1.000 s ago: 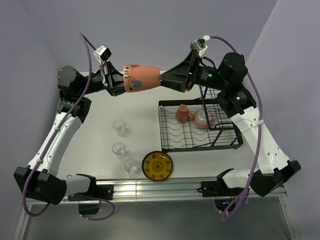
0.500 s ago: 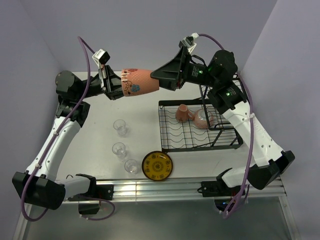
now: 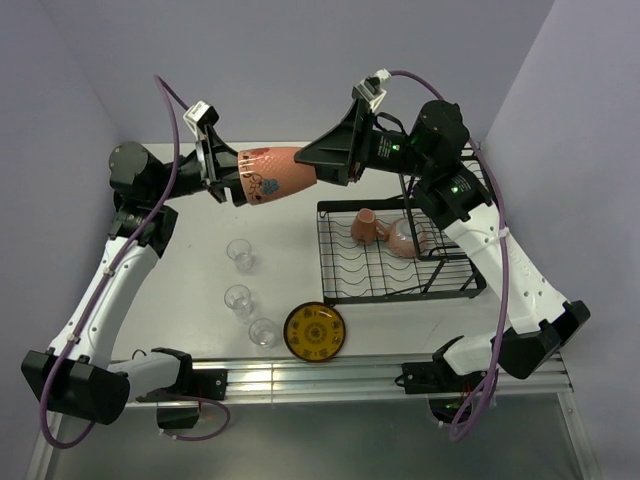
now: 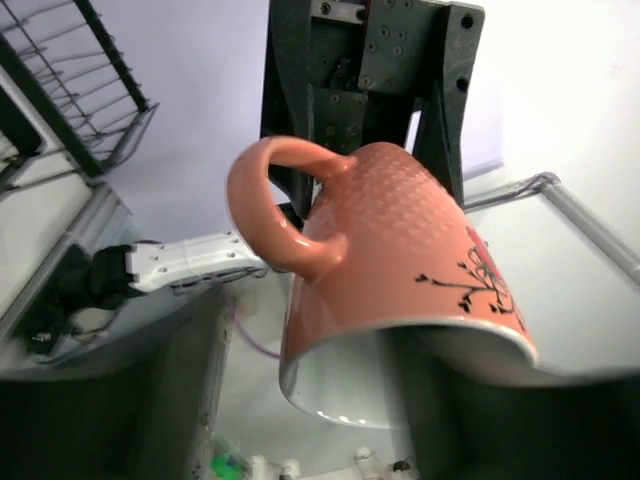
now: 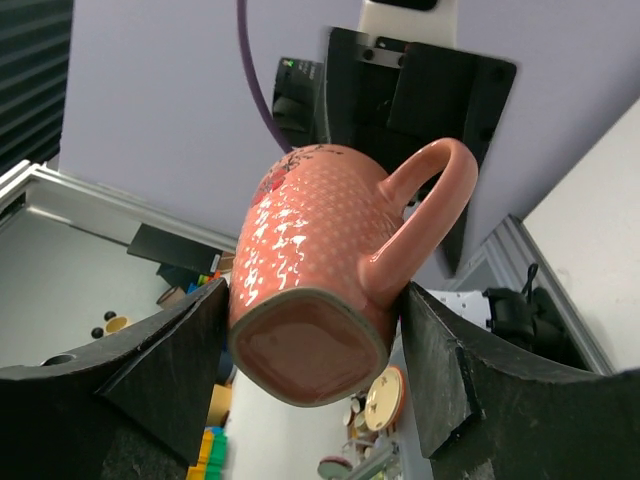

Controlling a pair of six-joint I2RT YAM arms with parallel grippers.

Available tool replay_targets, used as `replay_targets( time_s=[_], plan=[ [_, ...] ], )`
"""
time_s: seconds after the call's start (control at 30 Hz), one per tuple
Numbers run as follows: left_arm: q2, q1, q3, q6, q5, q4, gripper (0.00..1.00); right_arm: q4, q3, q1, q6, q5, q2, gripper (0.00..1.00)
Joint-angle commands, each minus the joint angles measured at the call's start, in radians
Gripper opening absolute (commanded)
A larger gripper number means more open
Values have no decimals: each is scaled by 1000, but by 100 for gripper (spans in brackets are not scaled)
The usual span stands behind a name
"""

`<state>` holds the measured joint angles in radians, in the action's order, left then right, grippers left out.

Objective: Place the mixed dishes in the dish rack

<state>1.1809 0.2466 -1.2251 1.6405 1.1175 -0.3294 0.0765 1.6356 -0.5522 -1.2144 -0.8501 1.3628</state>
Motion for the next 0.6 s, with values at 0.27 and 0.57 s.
replay_targets(
  time_s=[0.27,0.57],
  plan=[
    [-116,-208,66,-430,-168,673,99,133,-34,29,110,32,-88,0],
    [-80,-195,-106,-803,-651,1291,98,762,83,26,570,422,-67,0]
  ],
)
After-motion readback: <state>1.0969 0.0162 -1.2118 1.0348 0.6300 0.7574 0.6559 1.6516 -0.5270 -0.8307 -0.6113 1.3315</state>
